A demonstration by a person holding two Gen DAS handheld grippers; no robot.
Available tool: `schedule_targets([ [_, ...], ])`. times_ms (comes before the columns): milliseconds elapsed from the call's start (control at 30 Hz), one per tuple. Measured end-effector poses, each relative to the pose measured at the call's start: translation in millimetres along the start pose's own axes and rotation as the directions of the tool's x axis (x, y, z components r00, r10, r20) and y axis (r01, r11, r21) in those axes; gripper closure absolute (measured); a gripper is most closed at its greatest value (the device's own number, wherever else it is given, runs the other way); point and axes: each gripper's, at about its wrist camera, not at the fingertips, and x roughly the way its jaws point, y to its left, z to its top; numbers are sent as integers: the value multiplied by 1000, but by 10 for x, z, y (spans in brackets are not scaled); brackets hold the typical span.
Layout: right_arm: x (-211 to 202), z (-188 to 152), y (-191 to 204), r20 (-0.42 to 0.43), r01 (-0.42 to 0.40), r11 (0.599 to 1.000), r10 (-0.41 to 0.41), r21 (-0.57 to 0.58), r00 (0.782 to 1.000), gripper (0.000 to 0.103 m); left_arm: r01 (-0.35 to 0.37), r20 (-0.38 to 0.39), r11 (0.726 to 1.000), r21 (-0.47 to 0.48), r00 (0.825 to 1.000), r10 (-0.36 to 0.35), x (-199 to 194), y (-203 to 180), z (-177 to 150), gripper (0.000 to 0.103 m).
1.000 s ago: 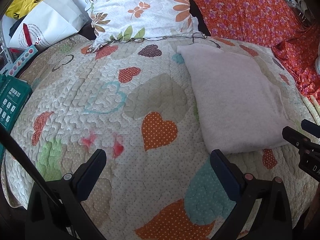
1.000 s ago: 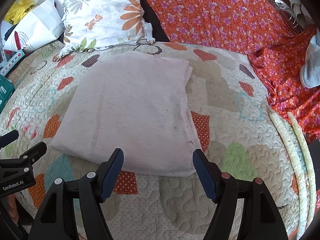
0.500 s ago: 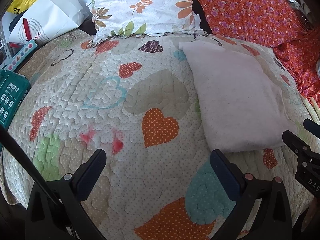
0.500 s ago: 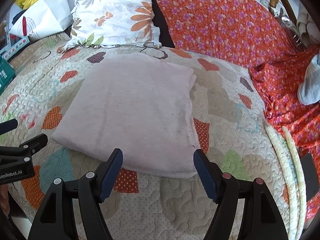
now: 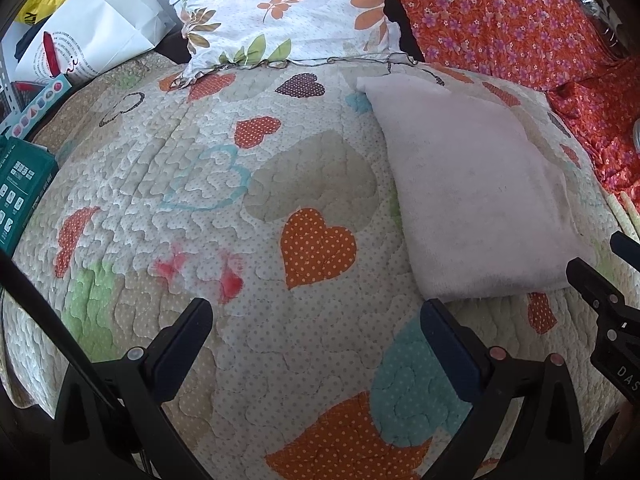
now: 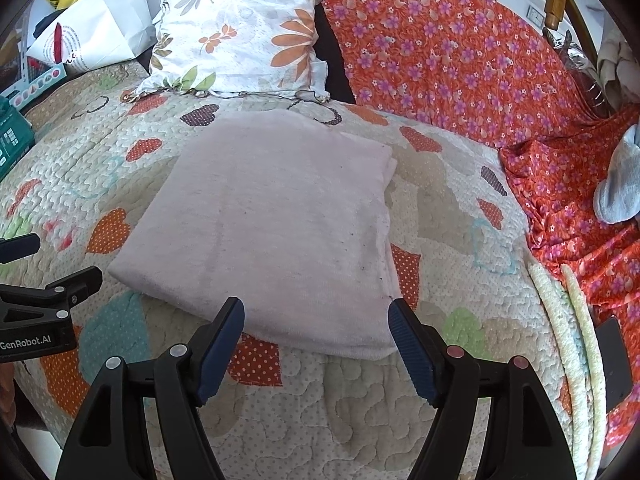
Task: Fold small clothes
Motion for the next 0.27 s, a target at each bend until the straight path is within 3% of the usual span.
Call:
schedule_targets([
  [267, 1, -2, 17, 0, -1, 1000, 1, -1, 1000, 23, 12, -12, 1000, -9, 1000, -13, 40, 18, -7, 0],
])
